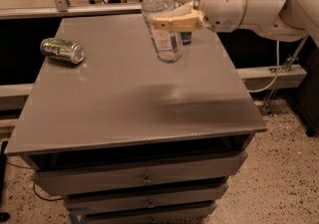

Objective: Place blue plastic bottle upright

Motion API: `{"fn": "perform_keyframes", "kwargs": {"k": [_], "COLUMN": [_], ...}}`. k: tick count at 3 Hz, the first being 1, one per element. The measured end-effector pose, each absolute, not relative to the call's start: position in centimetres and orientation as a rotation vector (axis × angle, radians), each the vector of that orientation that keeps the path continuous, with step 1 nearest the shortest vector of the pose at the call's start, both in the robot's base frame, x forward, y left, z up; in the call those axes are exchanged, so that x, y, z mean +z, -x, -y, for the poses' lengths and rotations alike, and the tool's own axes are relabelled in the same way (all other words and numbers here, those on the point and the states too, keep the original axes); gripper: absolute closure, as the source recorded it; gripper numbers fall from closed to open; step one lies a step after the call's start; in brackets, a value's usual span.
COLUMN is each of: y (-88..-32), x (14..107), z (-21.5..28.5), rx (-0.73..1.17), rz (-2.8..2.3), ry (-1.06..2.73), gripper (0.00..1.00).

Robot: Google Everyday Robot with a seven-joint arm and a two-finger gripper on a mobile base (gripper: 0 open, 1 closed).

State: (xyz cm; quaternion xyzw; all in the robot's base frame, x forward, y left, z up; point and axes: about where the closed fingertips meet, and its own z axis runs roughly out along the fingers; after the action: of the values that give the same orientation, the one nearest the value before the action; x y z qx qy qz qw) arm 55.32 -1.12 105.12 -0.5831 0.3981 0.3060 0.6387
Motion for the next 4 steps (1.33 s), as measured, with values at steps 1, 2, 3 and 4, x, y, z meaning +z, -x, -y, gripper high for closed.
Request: {"fn": "perform_keyframes", "kwargs": {"k": [1,2,3,4], "y": [-55.6,-55.9,-56.1,-56.5], "x": [103.3,101.6,100.6,99.7], "z": [1.9,2.1,2.0,2.1], "rx": [0.700,0.771,0.825,0.855], "rz": [-0.850,-0.829,-0.821,-0.844], "ry": [1.302,1.212,1.152,1.119], "gripper": [1.00,1.00,1.00,1.00]}}
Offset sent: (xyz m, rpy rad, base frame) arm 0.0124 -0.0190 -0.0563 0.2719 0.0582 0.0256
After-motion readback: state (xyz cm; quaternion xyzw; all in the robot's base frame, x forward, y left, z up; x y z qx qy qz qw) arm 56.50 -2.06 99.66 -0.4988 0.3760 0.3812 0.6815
